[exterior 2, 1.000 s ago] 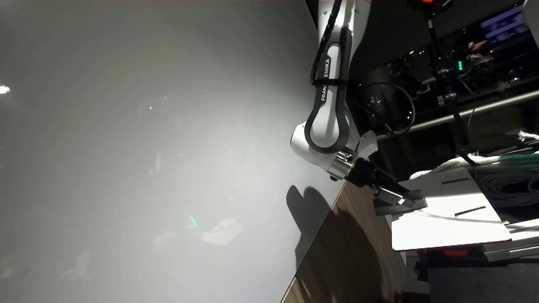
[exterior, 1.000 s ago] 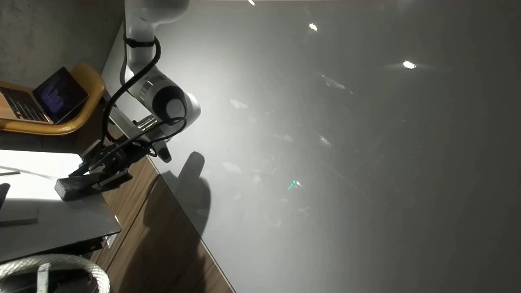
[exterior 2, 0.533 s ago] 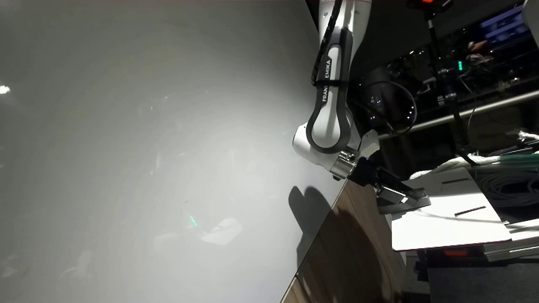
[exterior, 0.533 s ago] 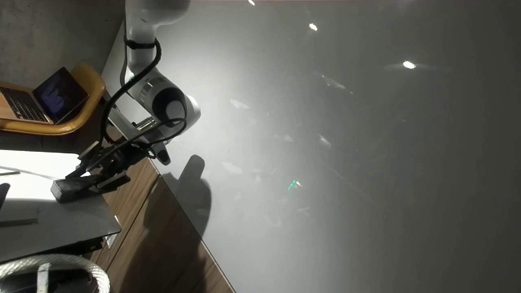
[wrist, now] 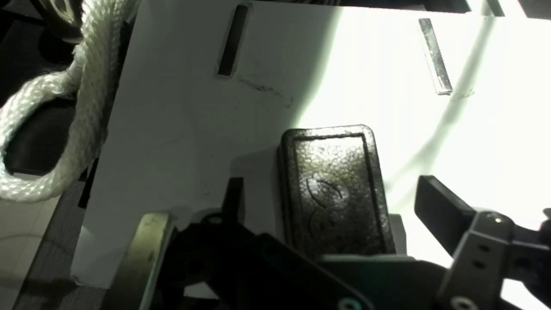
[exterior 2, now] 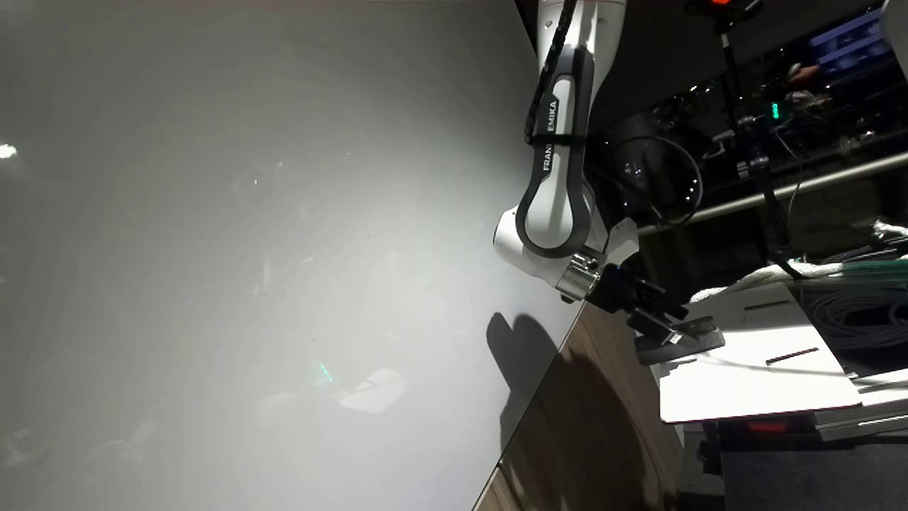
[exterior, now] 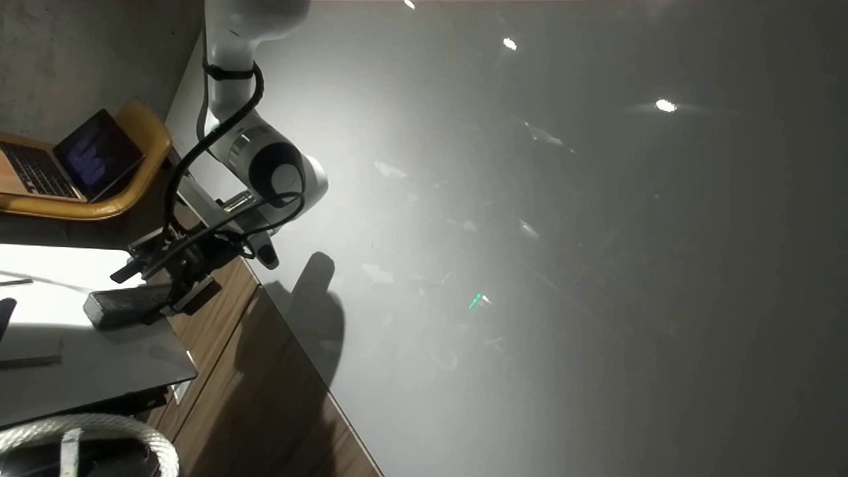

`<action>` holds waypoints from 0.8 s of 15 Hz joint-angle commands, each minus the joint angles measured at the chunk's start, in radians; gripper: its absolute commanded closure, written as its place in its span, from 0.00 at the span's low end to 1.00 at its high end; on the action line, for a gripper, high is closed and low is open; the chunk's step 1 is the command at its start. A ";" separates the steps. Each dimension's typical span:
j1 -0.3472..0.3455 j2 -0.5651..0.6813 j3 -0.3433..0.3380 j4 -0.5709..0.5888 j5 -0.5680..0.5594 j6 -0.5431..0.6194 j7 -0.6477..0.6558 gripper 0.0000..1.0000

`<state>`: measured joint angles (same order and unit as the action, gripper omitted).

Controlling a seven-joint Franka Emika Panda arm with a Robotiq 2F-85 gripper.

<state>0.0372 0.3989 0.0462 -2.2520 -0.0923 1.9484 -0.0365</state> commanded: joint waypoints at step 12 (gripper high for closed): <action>0.088 -0.429 0.048 -0.255 -0.150 0.228 0.054 0.00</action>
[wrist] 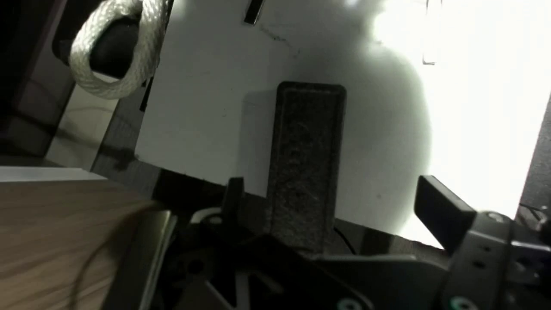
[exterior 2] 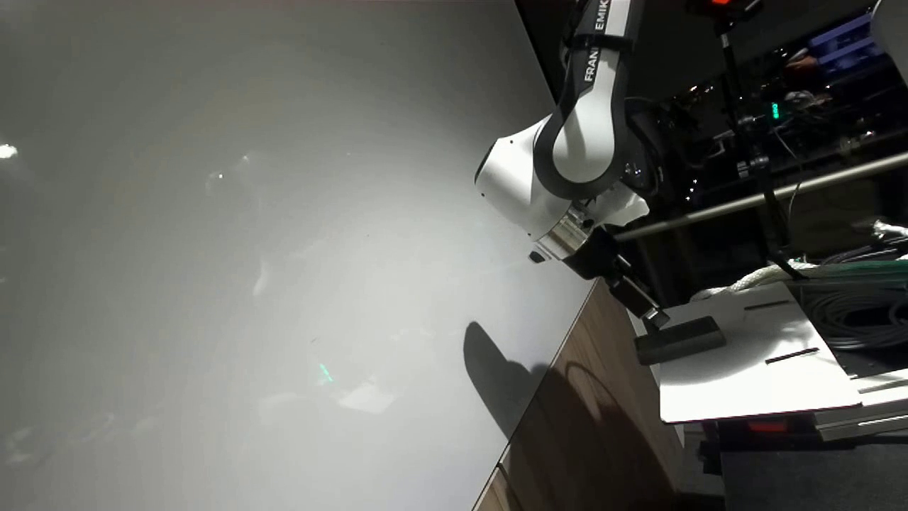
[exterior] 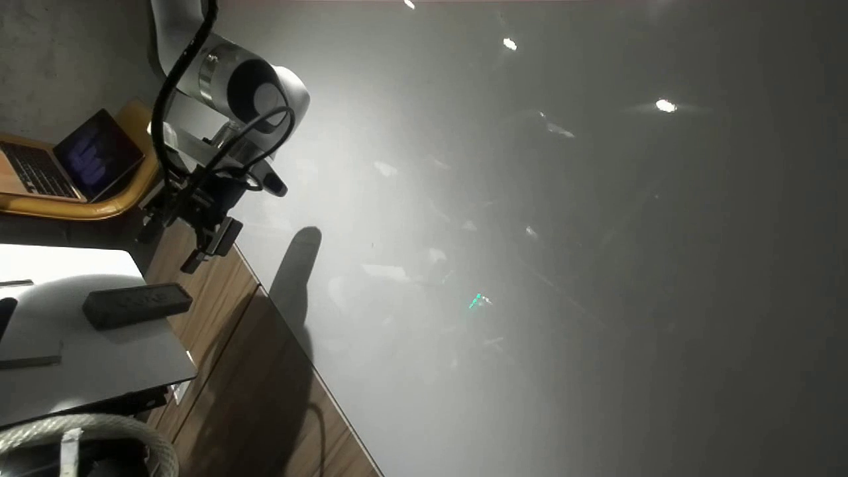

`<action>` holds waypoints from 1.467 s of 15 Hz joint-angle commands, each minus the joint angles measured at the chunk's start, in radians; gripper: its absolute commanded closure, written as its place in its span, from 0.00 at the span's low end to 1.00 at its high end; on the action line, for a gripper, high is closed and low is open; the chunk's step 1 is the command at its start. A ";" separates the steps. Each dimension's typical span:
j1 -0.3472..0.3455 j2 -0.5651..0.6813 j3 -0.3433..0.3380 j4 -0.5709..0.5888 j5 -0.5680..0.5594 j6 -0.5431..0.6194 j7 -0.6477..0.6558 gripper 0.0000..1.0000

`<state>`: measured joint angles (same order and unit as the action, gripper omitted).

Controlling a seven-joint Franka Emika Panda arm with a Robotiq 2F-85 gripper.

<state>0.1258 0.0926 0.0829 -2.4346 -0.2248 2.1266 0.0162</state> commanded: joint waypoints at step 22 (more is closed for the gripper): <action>-0.009 -0.219 0.018 -0.078 -0.002 0.032 -0.002 0.00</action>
